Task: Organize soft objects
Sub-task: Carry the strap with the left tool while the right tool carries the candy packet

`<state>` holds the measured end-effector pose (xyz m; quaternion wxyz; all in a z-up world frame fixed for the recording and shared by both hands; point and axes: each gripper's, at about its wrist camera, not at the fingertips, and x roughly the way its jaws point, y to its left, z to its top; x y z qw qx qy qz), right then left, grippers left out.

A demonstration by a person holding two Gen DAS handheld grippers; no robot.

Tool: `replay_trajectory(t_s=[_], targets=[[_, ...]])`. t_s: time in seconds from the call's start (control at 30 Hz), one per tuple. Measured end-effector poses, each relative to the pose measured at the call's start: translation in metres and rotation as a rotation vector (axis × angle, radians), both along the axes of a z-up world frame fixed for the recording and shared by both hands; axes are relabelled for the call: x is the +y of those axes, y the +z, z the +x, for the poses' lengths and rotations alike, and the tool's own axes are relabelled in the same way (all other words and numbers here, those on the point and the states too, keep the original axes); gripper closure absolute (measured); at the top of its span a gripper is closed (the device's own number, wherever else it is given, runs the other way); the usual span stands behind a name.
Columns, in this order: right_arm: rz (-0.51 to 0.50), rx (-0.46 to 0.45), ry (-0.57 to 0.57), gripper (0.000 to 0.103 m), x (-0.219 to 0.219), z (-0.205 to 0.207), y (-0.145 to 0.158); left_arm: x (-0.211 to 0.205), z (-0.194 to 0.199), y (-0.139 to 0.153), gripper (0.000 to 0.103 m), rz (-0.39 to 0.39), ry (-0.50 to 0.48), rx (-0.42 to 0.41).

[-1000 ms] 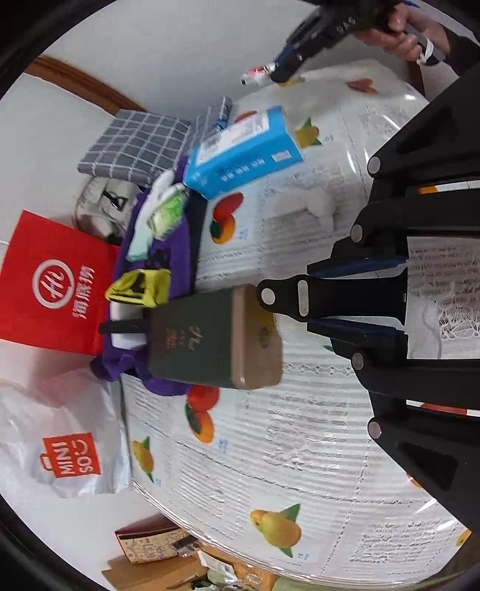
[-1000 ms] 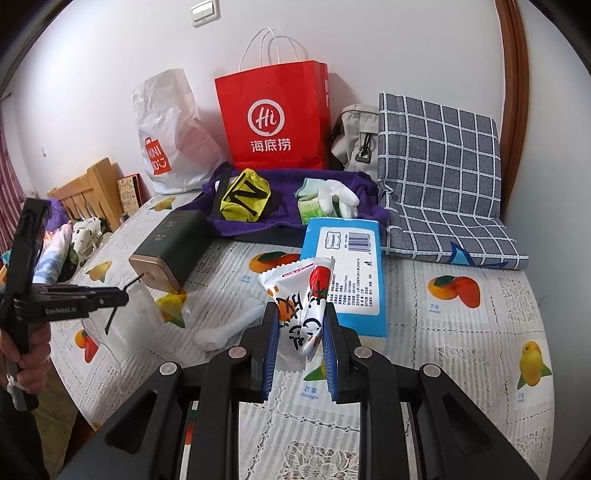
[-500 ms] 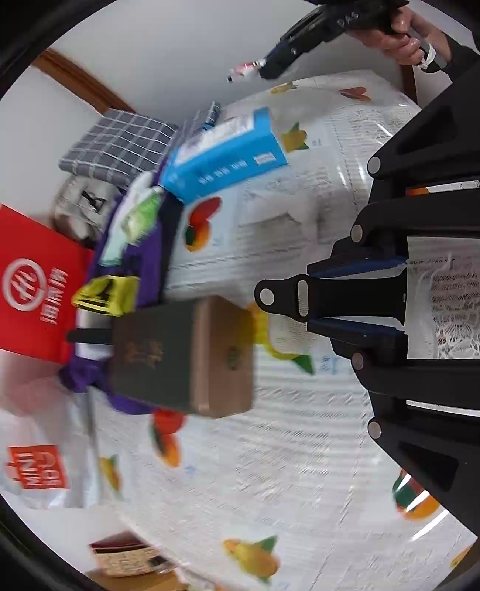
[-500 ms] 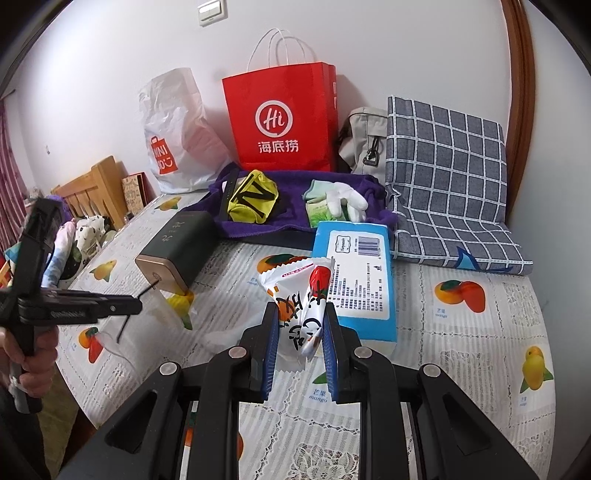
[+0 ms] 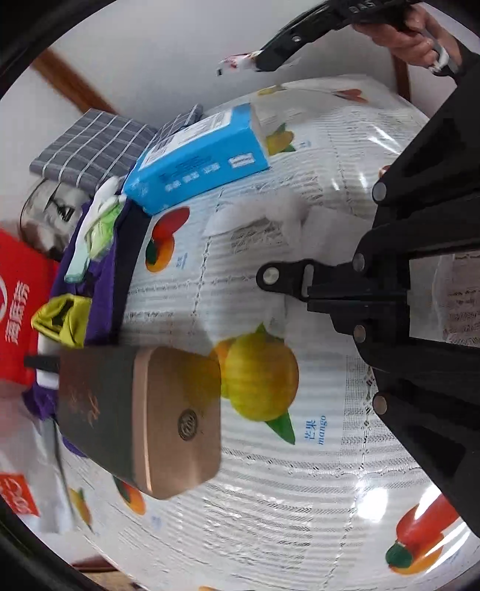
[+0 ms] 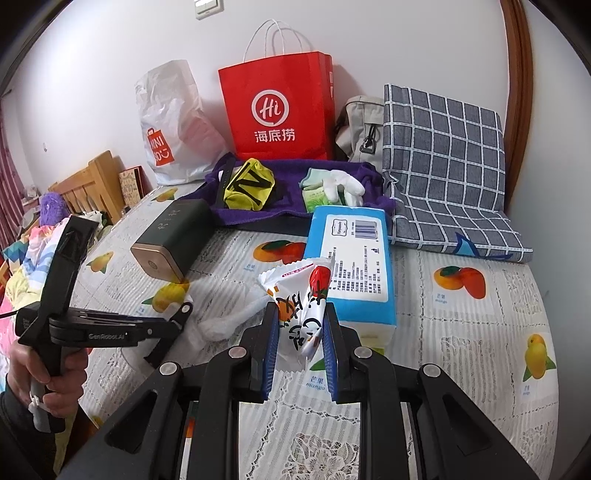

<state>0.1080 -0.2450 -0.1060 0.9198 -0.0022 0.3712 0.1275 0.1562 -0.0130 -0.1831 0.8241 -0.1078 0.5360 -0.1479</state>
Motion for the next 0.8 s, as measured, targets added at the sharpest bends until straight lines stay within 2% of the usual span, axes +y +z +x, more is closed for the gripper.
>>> replay_trajectory(t_s=[0.07,0.2,0.3,0.4,0.47,0.53,0.63,0.67,0.7,0.8], targets=[[-0.003,0.000,0.000,0.081,-0.002,-0.001,0.000,0.001,-0.003,0.007,0.102,-0.003,0.005,-0.012],[0.003,0.000,-0.009,0.081,-0.006,-0.001,0.000,0.001,-0.004,0.008,0.102,0.049,-0.004,-0.015],[0.009,-0.003,-0.008,0.081,-0.007,-0.003,0.000,-0.007,-0.008,0.003,0.096,0.083,-0.036,0.001],[0.007,-0.002,-0.005,0.081,-0.007,-0.004,-0.002,-0.015,-0.013,0.002,0.085,0.107,-0.057,-0.006],[0.012,0.000,-0.005,0.081,-0.008,-0.005,-0.003,-0.021,-0.014,0.002,0.073,0.124,-0.067,-0.013],[0.017,0.001,-0.008,0.081,-0.010,-0.006,-0.004,-0.031,-0.016,0.001,0.070,0.177,-0.080,-0.038],[0.012,-0.010,-0.002,0.081,-0.011,-0.005,-0.001,-0.045,-0.020,-0.001,0.071,0.290,-0.085,-0.089],[0.008,-0.015,-0.002,0.081,-0.011,-0.004,0.001,-0.048,-0.021,-0.001,0.080,0.321,-0.089,-0.104],[0.005,-0.022,-0.001,0.081,-0.011,-0.003,0.004,-0.051,-0.021,-0.001,0.083,0.353,-0.096,-0.122],[0.005,-0.049,0.003,0.081,-0.012,0.001,0.015,-0.043,-0.018,0.003,0.083,0.320,-0.089,-0.101]])
